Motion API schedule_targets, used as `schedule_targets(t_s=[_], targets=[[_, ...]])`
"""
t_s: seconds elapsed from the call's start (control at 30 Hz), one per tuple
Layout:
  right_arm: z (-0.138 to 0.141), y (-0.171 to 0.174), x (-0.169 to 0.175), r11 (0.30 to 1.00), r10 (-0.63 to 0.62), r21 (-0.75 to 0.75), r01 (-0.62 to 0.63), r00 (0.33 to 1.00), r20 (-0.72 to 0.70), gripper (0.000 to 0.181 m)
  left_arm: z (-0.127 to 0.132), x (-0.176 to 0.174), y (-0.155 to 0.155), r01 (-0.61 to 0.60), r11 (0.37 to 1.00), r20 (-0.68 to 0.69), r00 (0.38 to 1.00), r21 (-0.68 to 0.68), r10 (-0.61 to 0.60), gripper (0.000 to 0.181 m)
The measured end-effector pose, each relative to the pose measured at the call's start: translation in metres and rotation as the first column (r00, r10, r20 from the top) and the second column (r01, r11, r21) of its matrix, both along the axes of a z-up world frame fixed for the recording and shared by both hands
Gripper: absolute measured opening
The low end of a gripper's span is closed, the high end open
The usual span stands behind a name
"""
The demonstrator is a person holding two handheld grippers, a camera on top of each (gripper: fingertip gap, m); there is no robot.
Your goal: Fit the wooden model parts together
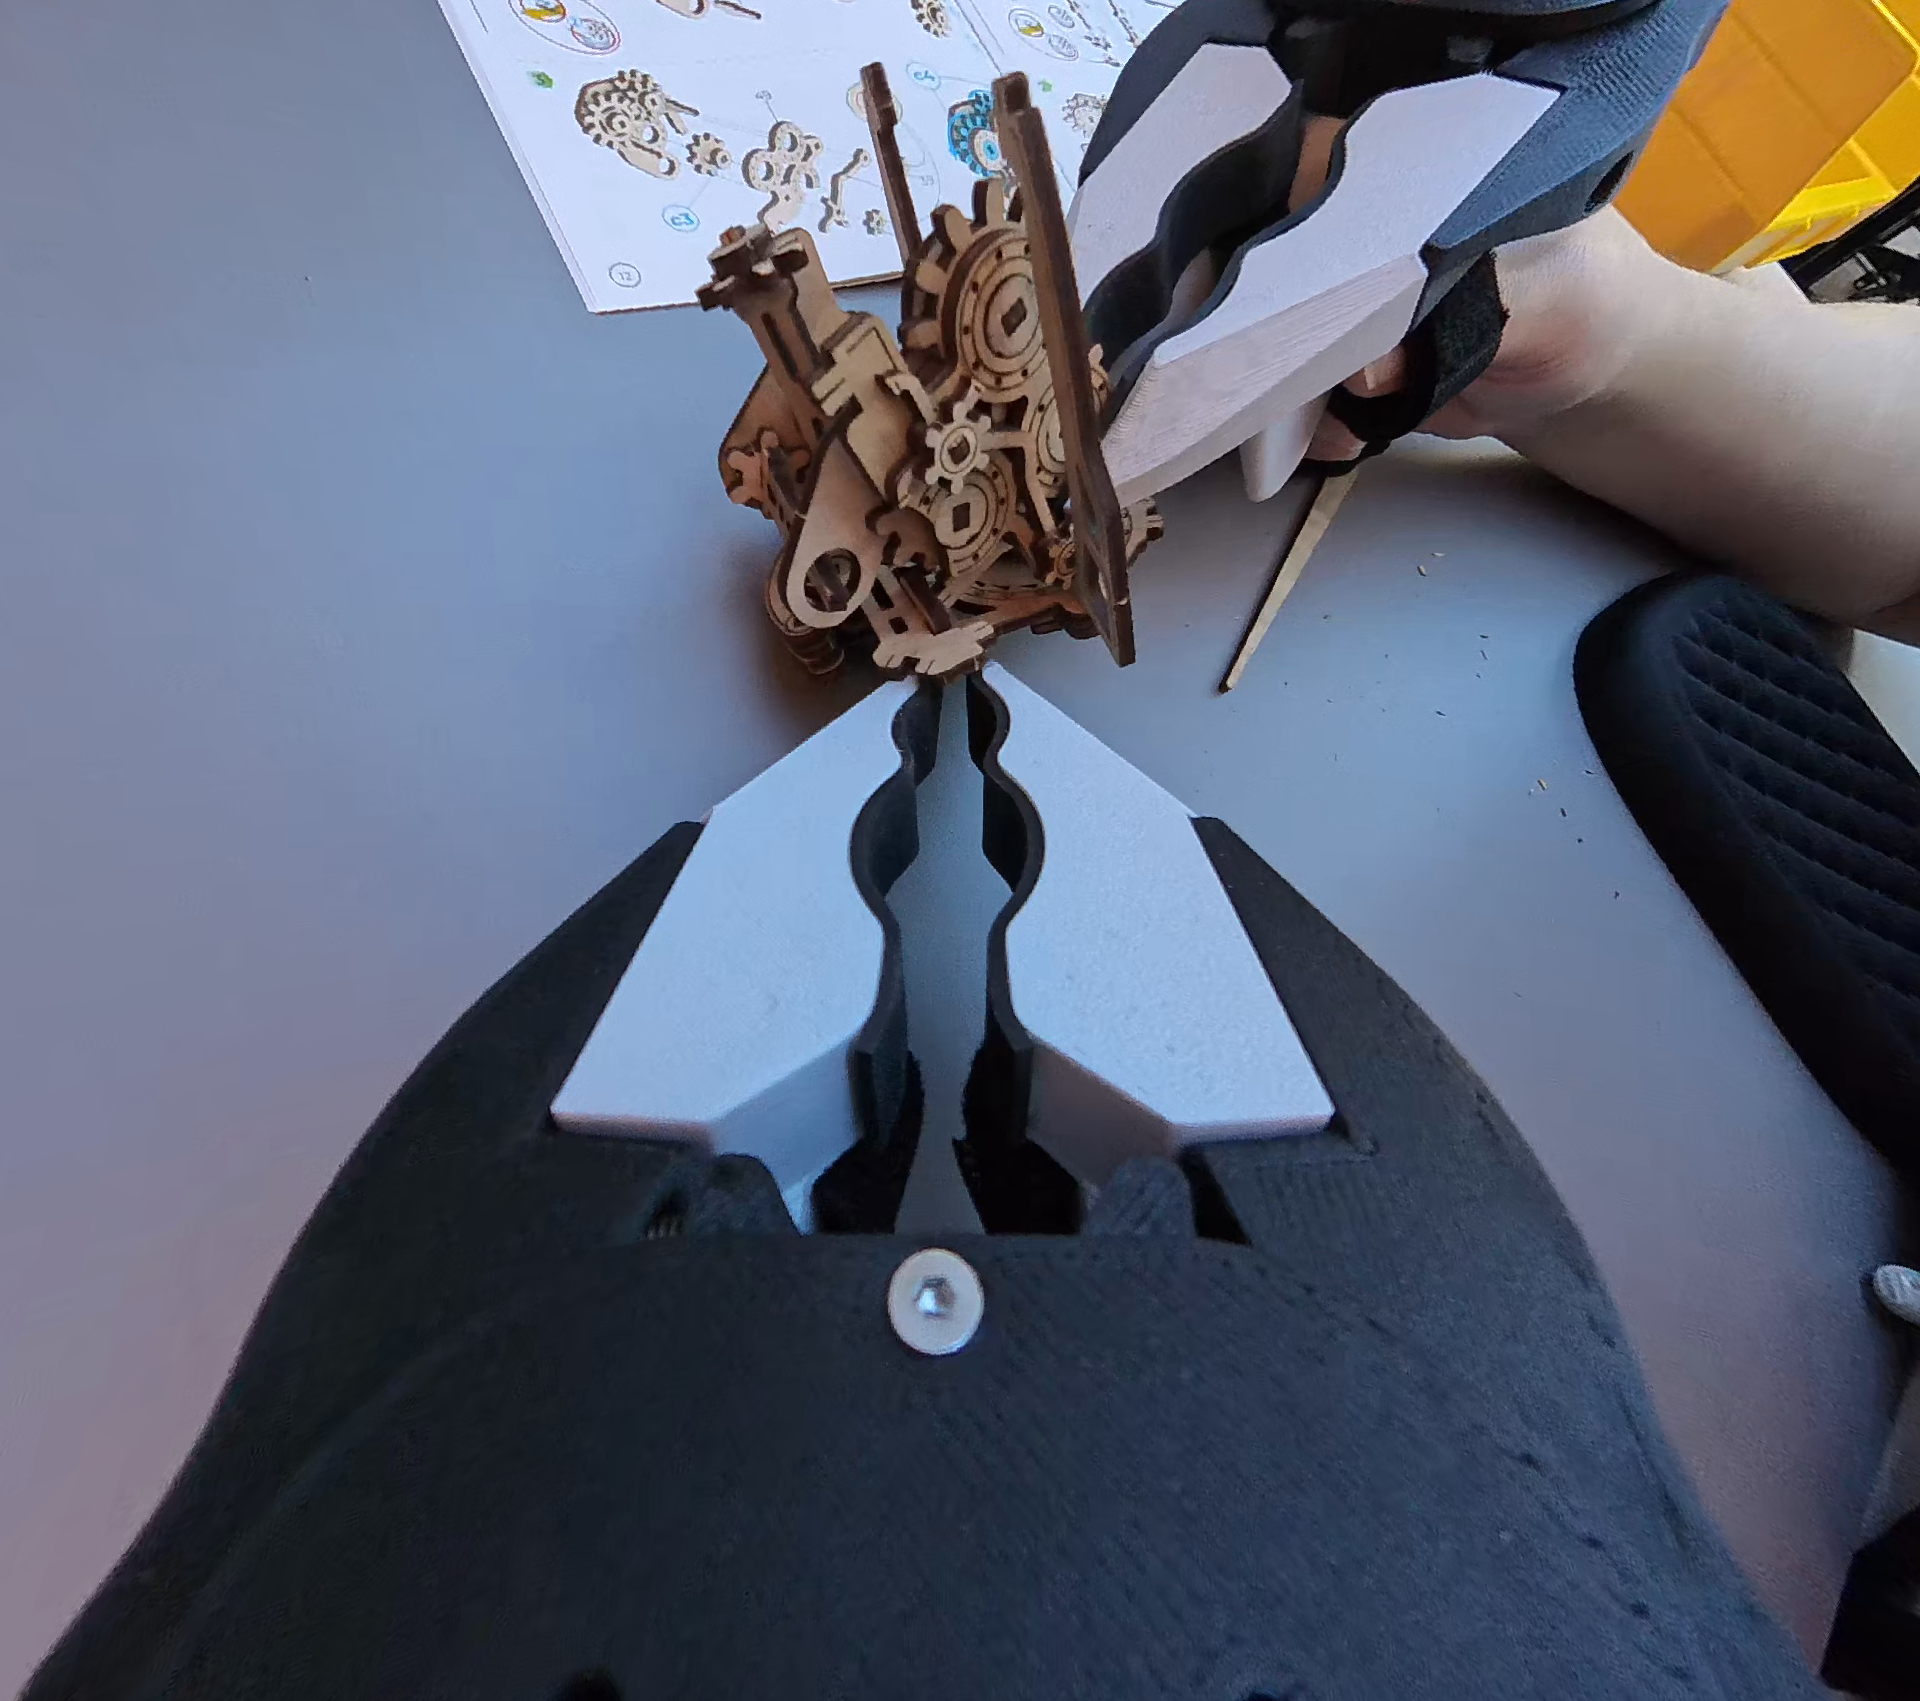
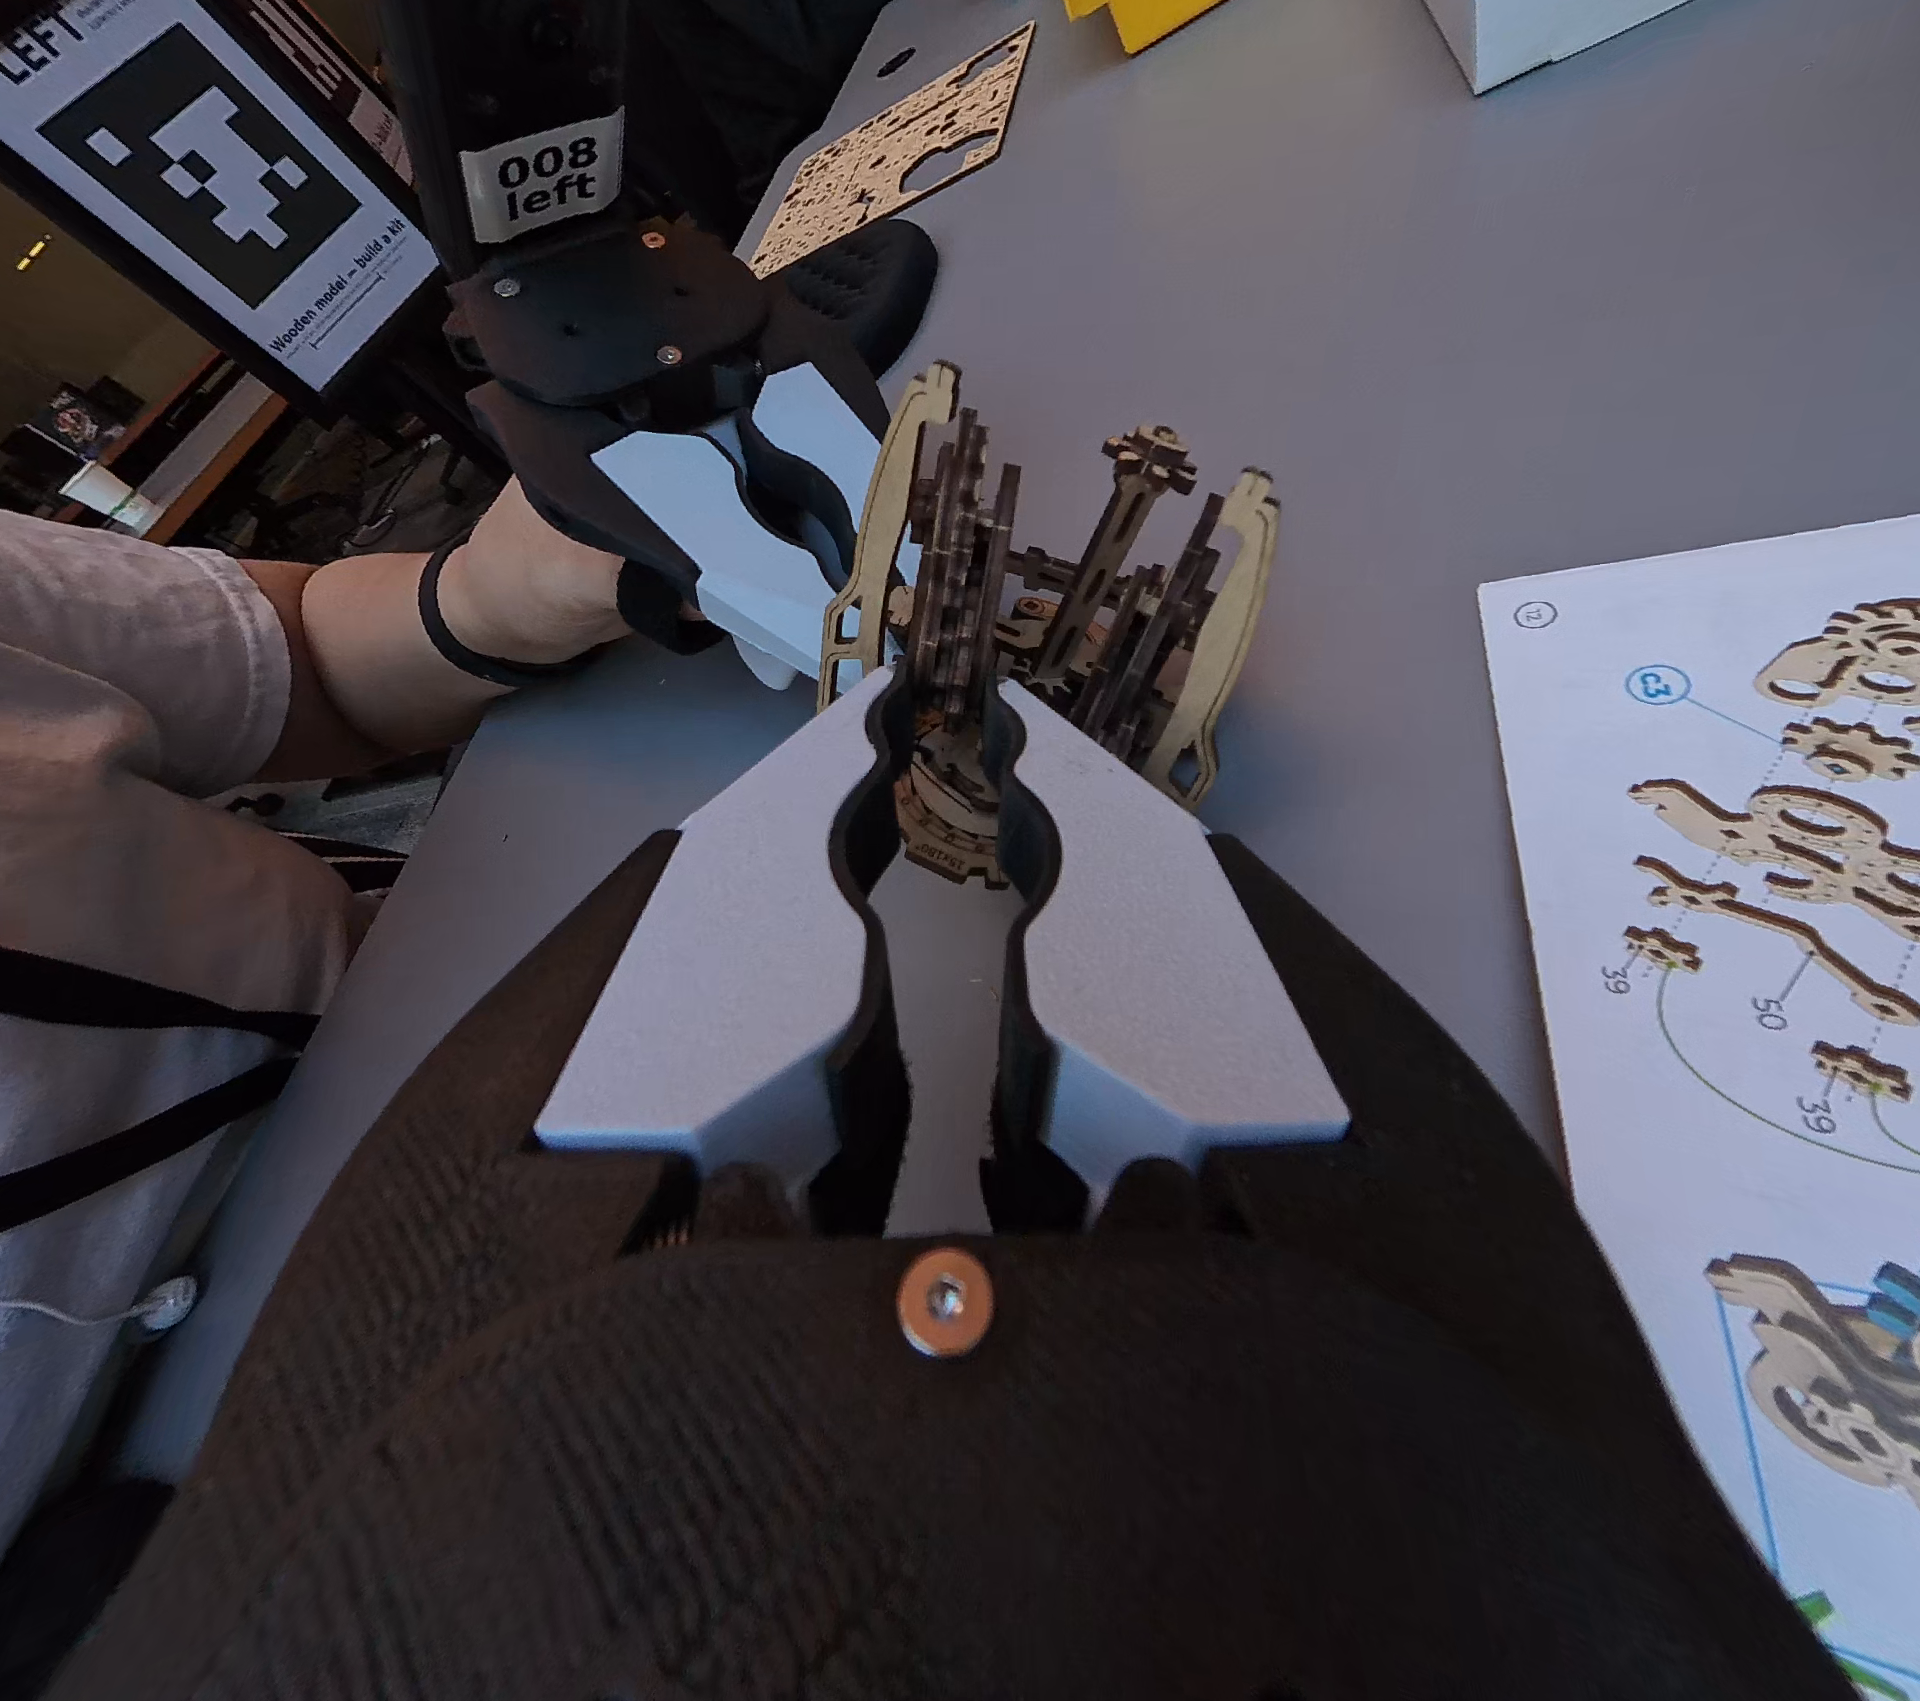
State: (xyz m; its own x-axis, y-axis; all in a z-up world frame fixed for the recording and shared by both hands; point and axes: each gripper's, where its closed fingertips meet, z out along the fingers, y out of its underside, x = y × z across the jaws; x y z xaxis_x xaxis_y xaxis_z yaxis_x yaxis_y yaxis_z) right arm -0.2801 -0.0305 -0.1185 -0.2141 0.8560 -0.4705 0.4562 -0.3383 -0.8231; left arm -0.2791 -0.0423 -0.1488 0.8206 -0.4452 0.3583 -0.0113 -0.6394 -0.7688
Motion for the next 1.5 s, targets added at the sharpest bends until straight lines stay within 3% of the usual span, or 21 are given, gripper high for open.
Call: schedule_targets(t_s=[0.77,1.23,1.5], targets=[[-0.0009,-0.0004,0.0003,0.999,-0.034,-0.011,0.035,0.999,0.016,0.011,-0.0004,0.0007,0.0005,0.009,0.998,0.11,0.994,-0.061,-0.003,0.002],[-0.0007,0.0011,-0.0004,0.997,-0.073,-0.029,0.074,0.996,0.059,0.01,-0.0016,0.0011,0.0006,0.009,0.999,0.08,0.997,-0.052,-0.004,0.001],[0.0004,0.0004,-0.0017,0.994,-0.1,0.048,0.099,0.994,0.039,0.01,-0.0019,0.0007,0.0011,0.004,0.999,0.066,0.998,-0.046,-0.001,0.002]])
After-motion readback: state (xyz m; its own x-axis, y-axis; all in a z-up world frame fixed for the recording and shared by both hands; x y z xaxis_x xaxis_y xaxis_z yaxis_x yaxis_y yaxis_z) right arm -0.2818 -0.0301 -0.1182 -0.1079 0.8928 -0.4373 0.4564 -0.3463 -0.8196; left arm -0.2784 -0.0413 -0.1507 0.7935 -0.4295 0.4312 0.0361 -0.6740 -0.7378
